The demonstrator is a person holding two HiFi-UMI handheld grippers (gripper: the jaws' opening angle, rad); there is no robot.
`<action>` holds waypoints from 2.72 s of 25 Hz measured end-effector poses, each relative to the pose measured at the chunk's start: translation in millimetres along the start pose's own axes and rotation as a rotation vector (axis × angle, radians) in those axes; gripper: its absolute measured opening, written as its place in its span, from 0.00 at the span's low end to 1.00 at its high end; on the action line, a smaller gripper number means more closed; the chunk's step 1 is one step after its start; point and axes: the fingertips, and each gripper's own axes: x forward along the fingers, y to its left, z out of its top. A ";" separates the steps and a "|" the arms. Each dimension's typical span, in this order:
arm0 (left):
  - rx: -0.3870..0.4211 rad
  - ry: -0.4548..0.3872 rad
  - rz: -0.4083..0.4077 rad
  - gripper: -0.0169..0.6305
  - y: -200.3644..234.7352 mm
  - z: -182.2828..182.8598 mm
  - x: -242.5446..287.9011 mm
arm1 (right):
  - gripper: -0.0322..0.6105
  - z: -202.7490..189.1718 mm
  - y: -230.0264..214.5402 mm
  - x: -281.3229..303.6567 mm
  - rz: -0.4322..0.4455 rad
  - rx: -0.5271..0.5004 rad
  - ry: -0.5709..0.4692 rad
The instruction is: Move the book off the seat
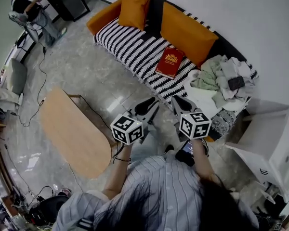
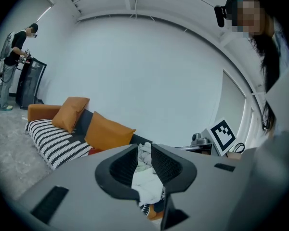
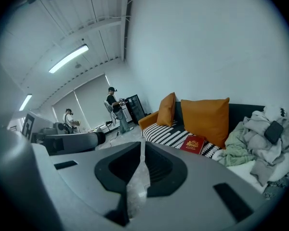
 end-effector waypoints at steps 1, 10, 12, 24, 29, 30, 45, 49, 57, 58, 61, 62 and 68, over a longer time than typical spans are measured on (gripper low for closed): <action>-0.002 0.003 -0.001 0.16 10.9 5.8 2.6 | 0.11 2.2 -0.8 9.2 -0.009 0.003 0.008; -0.021 0.047 -0.059 0.16 79.7 32.2 28.4 | 0.11 28.0 -3.7 68.4 -0.084 0.029 0.042; -0.016 0.052 -0.078 0.16 90.9 38.2 33.3 | 0.11 33.6 -3.6 79.4 -0.100 0.032 0.043; 0.031 0.079 -0.119 0.16 154.7 65.4 41.7 | 0.11 56.0 0.2 128.1 -0.163 0.054 0.020; 0.011 0.076 -0.131 0.16 161.9 67.4 47.6 | 0.11 58.4 -6.7 129.5 -0.182 0.057 0.021; 0.010 0.080 -0.135 0.16 162.1 67.1 49.7 | 0.11 58.9 -9.5 128.7 -0.189 0.058 0.021; -0.009 0.139 -0.092 0.16 176.8 61.6 113.9 | 0.11 77.4 -96.7 141.6 -0.217 0.128 0.034; -0.024 0.140 -0.059 0.16 190.0 69.1 136.8 | 0.11 89.5 -122.1 158.9 -0.198 0.138 0.054; -0.050 0.219 -0.024 0.16 213.9 44.9 178.9 | 0.11 79.3 -169.4 187.9 -0.181 0.164 0.129; -0.055 0.231 -0.020 0.16 217.8 40.6 182.2 | 0.11 75.5 -173.9 191.2 -0.179 0.169 0.140; -0.058 0.264 -0.010 0.16 230.5 28.9 192.7 | 0.11 63.9 -188.3 200.8 -0.174 0.181 0.173; -0.057 0.273 -0.007 0.16 234.7 25.6 196.8 | 0.11 60.4 -193.8 203.8 -0.172 0.181 0.184; -0.065 0.321 0.003 0.16 262.1 4.9 221.1 | 0.11 42.2 -232.5 227.0 -0.161 0.159 0.241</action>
